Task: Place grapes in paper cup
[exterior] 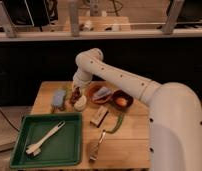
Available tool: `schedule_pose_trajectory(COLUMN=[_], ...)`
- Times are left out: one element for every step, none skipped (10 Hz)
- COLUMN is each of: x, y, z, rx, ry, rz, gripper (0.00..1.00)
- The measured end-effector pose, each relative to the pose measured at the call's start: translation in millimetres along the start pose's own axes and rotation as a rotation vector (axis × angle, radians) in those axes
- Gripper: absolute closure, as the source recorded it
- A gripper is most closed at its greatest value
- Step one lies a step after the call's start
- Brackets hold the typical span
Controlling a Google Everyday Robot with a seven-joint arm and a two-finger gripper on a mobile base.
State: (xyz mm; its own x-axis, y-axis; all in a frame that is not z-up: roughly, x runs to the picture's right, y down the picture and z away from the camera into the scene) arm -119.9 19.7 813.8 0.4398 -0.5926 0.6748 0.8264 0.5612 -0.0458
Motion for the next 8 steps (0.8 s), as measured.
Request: schedule_pose_trajectory(x=[-1.2, -2.0, -4.6, -6.7, -8.1, -9.0, -9.0, -8.9], y=[1.0, 0.9, -0.6, -1.1, -2.1, -1.9, -1.0, -0.2], z=[0.1, 0.5, 1.5, 2.8, 3.7, 4.6, 5.6, 7.1], rx=[-0.017, -0.029, -0.045, -0.063, -0.075, -0.092, -0.11, -0.126], ry=[-0.025, -0.041, -0.062, -0.079, -0.093, -0.11, -0.129, -0.146], rz=[-0.021, -0.036, -0.058, -0.075, -0.087, -0.098, -0.106, -0.11], gripper=[1.0, 1.0, 1.0, 1.0, 1.0, 1.0, 1.0, 1.0])
